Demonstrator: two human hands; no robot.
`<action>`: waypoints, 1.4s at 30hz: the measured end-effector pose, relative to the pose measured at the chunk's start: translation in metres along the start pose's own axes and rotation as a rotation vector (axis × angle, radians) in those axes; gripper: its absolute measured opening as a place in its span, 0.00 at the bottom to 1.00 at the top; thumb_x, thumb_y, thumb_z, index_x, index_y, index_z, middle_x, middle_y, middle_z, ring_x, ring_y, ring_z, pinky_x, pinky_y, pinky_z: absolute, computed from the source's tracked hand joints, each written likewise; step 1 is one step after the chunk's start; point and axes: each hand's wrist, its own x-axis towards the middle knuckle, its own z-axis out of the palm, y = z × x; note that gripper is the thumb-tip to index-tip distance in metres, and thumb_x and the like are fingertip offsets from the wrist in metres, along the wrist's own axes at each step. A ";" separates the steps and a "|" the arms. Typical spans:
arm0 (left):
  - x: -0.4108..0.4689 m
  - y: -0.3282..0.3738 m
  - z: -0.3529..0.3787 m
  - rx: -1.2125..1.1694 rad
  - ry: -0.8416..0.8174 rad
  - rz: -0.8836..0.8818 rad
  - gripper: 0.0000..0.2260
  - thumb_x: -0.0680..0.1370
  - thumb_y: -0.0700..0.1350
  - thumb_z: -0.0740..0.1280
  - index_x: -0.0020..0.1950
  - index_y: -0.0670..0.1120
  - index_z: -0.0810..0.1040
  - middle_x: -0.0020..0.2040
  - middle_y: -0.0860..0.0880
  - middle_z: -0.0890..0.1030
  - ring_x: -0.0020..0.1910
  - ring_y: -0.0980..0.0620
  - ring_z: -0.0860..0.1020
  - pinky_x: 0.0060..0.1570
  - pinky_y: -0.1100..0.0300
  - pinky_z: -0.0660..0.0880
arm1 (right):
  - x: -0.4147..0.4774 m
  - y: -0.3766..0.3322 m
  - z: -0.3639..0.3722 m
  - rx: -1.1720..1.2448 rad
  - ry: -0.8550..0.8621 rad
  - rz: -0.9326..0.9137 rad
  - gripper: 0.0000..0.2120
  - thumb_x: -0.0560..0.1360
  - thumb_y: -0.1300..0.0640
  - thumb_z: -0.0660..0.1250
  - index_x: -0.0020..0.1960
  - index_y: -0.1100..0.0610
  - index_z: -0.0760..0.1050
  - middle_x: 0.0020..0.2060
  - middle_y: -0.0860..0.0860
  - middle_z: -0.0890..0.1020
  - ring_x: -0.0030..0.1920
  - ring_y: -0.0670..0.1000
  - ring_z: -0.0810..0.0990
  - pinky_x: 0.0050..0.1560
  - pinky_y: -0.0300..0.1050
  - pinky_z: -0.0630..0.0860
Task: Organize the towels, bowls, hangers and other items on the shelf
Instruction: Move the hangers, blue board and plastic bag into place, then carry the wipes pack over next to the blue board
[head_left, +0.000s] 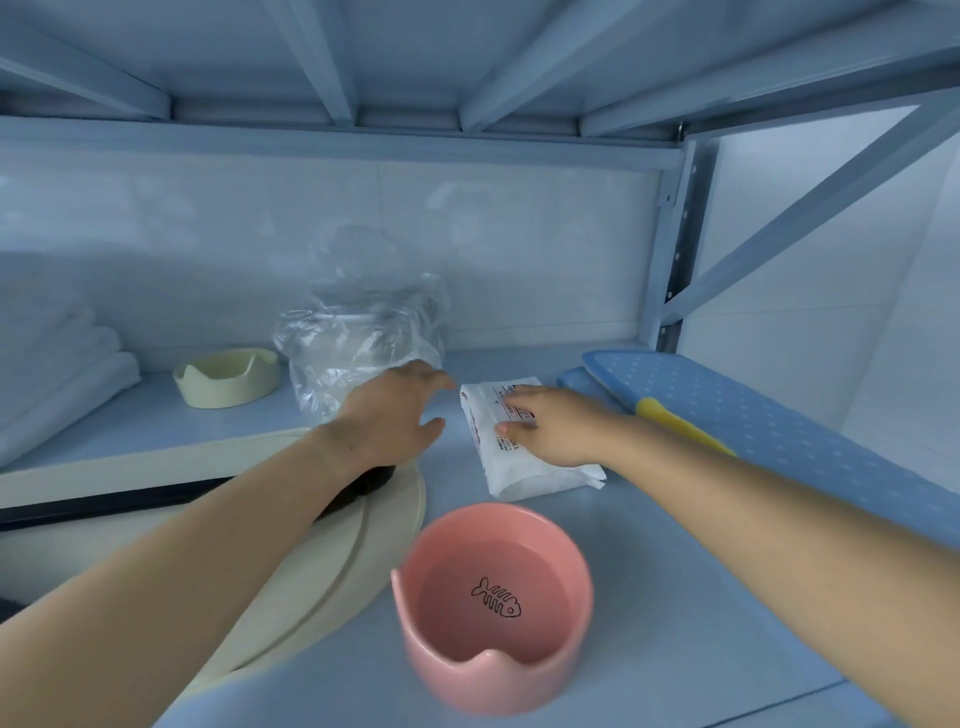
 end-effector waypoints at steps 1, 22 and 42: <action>0.001 -0.005 -0.006 0.010 0.032 -0.006 0.20 0.75 0.48 0.64 0.66 0.56 0.69 0.65 0.54 0.70 0.64 0.52 0.70 0.59 0.52 0.72 | 0.000 0.000 0.001 -0.005 0.000 -0.009 0.24 0.79 0.43 0.53 0.71 0.52 0.64 0.74 0.46 0.61 0.72 0.52 0.63 0.67 0.45 0.63; -0.025 -0.006 -0.012 -0.133 -0.163 0.015 0.17 0.76 0.51 0.66 0.64 0.56 0.71 0.61 0.54 0.74 0.56 0.56 0.73 0.57 0.62 0.68 | 0.025 0.005 0.007 -0.005 -0.045 -0.053 0.34 0.75 0.49 0.67 0.75 0.50 0.55 0.76 0.48 0.53 0.75 0.49 0.53 0.73 0.45 0.55; -0.338 -0.032 -0.147 0.201 0.204 -0.826 0.08 0.76 0.54 0.63 0.54 0.59 0.77 0.50 0.61 0.79 0.49 0.58 0.77 0.49 0.59 0.75 | -0.054 -0.275 0.011 0.300 -0.056 -0.948 0.17 0.72 0.47 0.68 0.60 0.45 0.75 0.58 0.42 0.78 0.58 0.42 0.74 0.53 0.35 0.66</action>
